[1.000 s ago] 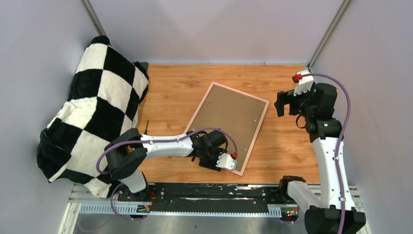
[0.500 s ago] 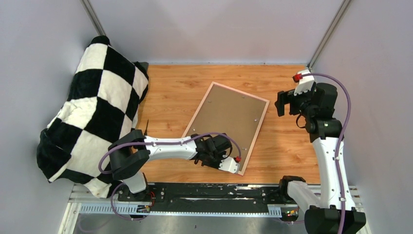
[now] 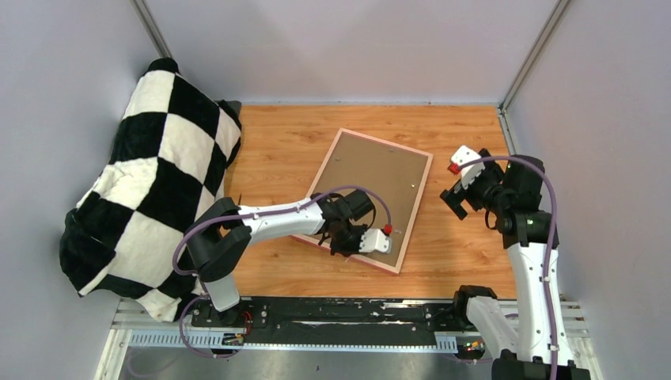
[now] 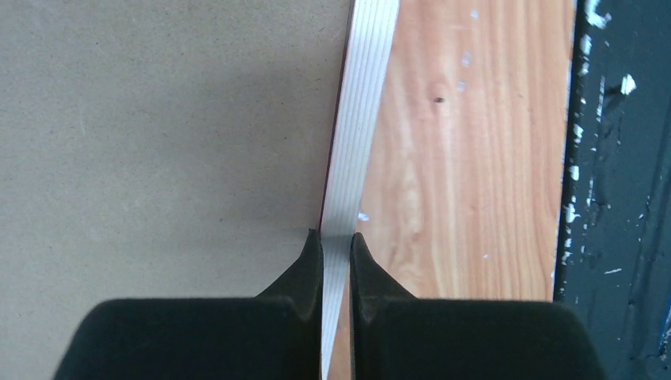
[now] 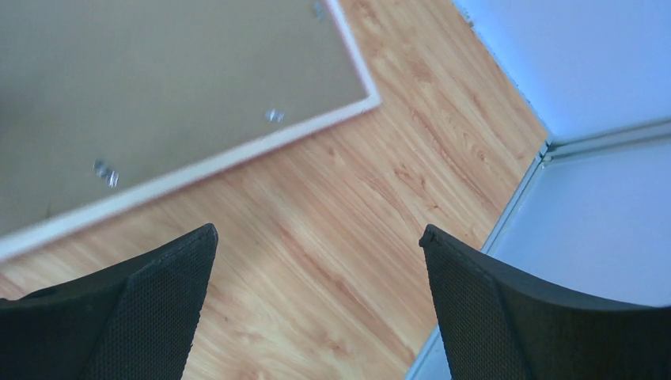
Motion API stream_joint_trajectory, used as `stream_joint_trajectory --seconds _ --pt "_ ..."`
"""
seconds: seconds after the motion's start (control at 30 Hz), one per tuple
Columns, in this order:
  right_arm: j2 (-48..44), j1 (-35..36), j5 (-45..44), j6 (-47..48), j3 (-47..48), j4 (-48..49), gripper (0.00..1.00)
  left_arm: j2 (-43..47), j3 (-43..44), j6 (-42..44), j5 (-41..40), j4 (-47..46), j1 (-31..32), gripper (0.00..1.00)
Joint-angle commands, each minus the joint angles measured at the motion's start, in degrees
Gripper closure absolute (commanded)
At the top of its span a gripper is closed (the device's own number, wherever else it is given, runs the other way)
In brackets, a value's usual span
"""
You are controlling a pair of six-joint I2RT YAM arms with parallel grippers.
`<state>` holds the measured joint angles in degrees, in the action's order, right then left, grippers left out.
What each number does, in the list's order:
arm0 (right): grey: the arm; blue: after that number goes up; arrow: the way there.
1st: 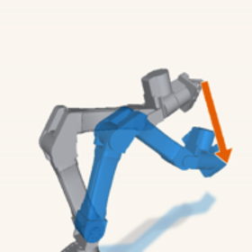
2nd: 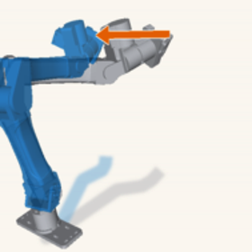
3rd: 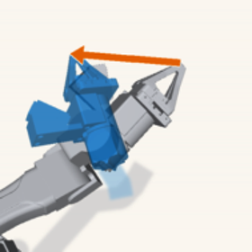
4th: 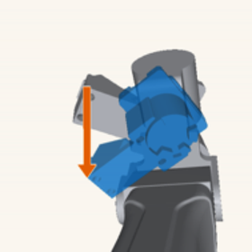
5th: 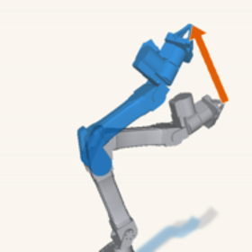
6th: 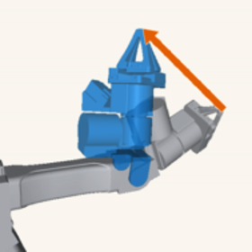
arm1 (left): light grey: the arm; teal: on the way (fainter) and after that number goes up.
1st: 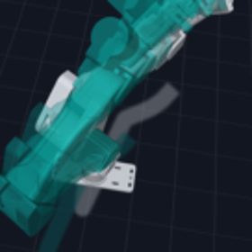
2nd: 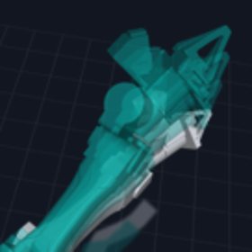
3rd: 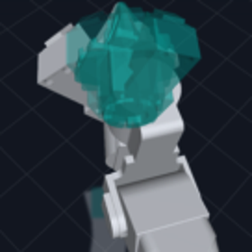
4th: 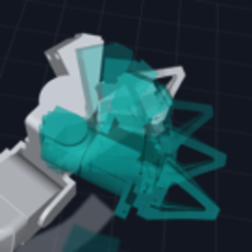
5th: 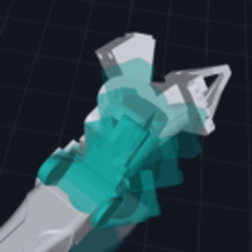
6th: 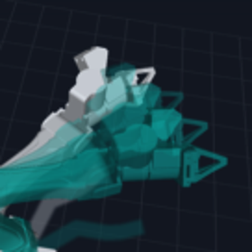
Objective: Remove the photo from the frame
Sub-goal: Turn over the photo frame at the center of the board.
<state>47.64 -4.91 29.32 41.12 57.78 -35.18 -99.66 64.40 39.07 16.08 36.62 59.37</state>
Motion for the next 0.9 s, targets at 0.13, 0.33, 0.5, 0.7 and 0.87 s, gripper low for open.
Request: stream_joint_trajectory --seconds 0.13,0.33,0.5,0.7,0.87 --pt "-6.5 -0.7 6.0 30.4 -14.8 -9.5 0.00 -1.0 7.2 -4.8 7.3 1.8 -4.9 1.00" --pt "-7.7 -0.2 16.1 45.1 -20.8 -13.7 0.01 -1.6 10.5 -6.0 7.9 1.9 -6.4 1.00" --pt "-7.5 1.3 19.2 38.7 -23.1 -4.0 0.02 -2.6 13.4 -7.5 9.7 2.3 -8.0 1.00" --pt "-7.4 1.6 18.7 43.6 -29.7 8.6 0.01 -1.6 16.0 -6.9 11.6 4.1 -9.1 1.00" --pt "-6.7 1.6 23.3 48.1 -36.3 20.1 0.00 0.1 16.5 -6.4 12.1 4.9 -9.5 1.00"
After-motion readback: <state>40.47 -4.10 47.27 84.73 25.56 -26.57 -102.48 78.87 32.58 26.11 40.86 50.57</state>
